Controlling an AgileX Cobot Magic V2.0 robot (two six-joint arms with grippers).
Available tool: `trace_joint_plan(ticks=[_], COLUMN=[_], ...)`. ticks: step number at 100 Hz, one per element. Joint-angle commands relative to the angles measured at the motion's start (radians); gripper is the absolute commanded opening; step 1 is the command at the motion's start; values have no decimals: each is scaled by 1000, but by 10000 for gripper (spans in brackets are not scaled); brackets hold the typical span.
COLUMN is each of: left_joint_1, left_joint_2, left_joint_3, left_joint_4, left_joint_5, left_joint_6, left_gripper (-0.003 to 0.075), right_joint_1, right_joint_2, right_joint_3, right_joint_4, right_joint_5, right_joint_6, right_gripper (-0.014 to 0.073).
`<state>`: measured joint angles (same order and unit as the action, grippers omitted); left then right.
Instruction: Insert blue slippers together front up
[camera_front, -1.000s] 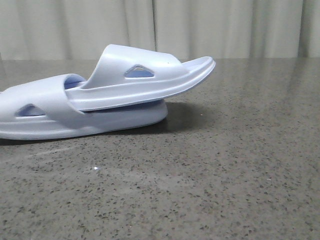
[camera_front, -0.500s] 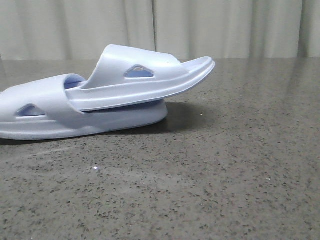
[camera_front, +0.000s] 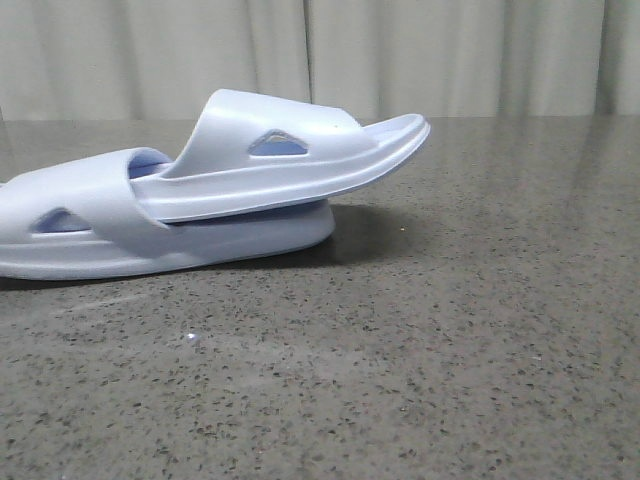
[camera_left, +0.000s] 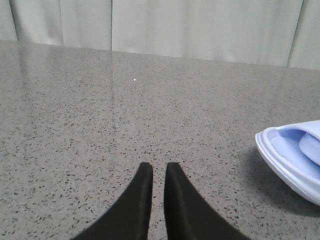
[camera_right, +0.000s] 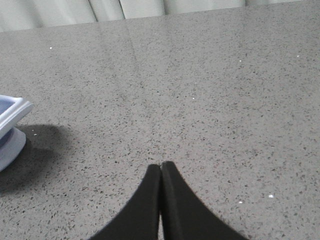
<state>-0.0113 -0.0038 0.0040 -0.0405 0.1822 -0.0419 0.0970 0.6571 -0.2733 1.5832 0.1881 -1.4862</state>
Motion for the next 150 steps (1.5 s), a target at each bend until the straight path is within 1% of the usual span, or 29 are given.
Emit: trace_joint_plan(ticks=[1, 37, 57, 61, 65, 68, 70, 71, 72, 73, 74, 75, 76, 77, 78, 79, 80, 82, 89, 91, 92, 93, 96, 106, 119, 124, 134, 150], left_joint_1=[-9, -9, -9, -9, -9, -9, -9, -9, -9, -9, -9, -9, -9, -9, -9, -9, -9, -9, -9, -9, -9, -9, -9, -9, -9, -9, -9, -9], left_joint_2=[-12, -12, -12, -12, -12, -12, -12, -12, -12, -12, -12, -12, -12, -12, -12, -12, -12, -12, -12, -12, -12, -12, -12, -12, -12, -12, -12, -12], left_joint_3=[9, 9, 9, 9, 9, 9, 9, 9, 9, 9, 9, 9, 9, 9, 9, 9, 9, 9, 9, 9, 9, 9, 9, 9, 9, 9, 9, 9], left_joint_4=[-6, -6, -6, -6, -6, -6, -6, -6, -6, -6, -6, -6, -6, -6, -6, -6, -6, -6, -6, -6, -6, -6, -6, -6, -6, -6, -6, -6], left_joint_5=[-72, -72, -72, -72, -72, -72, -72, -72, -72, -72, -72, -72, -72, -72, -72, -72, -72, -72, -72, -72, -72, -72, -72, -72, -72, -72, -72, -72], left_joint_6=[-10, -10, -10, -10, -10, -10, -10, -10, -10, -10, -10, -10, -10, -10, -10, -10, -10, -10, -10, -10, -10, -10, -10, -10, -10, -10, -10, -10], left_gripper=[15, 15, 15, 15, 15, 15, 15, 15, 15, 15, 15, 15, 15, 15, 15, 15, 15, 15, 15, 15, 15, 15, 15, 15, 15, 15, 15, 15], right_joint_1=[-3, -3, -3, -3, -3, -3, -3, -3, -3, -3, -6, -7, -7, -9, -11, -11, -14, -17, -32, -36, -41, -41, -51, -91, -136, -143, -145, -146], right_joint_2=[-3, -3, -8, -12, -21, -35, -42, -49, -53, -56, -64, -68, -71, -78, -85, -88, -91, -104, -140, -148, -156, -160, -176, -247, -338, -374, -449, -565], right_joint_3=[-25, -25, -23, -23, -23, -23, -23, -23, -23, -23, -23, -23, -23, -23, -23, -23, -21, -21, -15, -13, -13, -10, -5, 38, 118, 145, 207, 307], right_joint_4=[20, 20, 20, -3, -90, -203, -254, -307, -335, -392, -451, -482, -512, -542, -629, -629, -684, -764, -978, -1009, -1053, -1053, -1116, -1268, -1385, -1426, -1468, -1474], right_joint_5=[4, 4, -55, -68, -74, -88, -95, -103, -106, -110, -116, -119, -121, -127, -133, -135, -138, -147, -155, -155, -155, -155, -160, -202, -245, -259, -272, -279], right_joint_6=[-8, -8, -8, -2, 51, 152, 205, 262, 292, 323, 414, 414, 475, 505, 562, 589, 616, 712, 885, 908, 930, 940, 978, 1114, 1235, 1258, 1280, 1283], right_gripper=[-80, -80, -80, -80, -80, -80, -80, -80, -80, -80, -80, -80, -80, -80, -80, -80, -80, -80, -80, -80, -80, -80, -80, -80, -80, -80, -80, -80])
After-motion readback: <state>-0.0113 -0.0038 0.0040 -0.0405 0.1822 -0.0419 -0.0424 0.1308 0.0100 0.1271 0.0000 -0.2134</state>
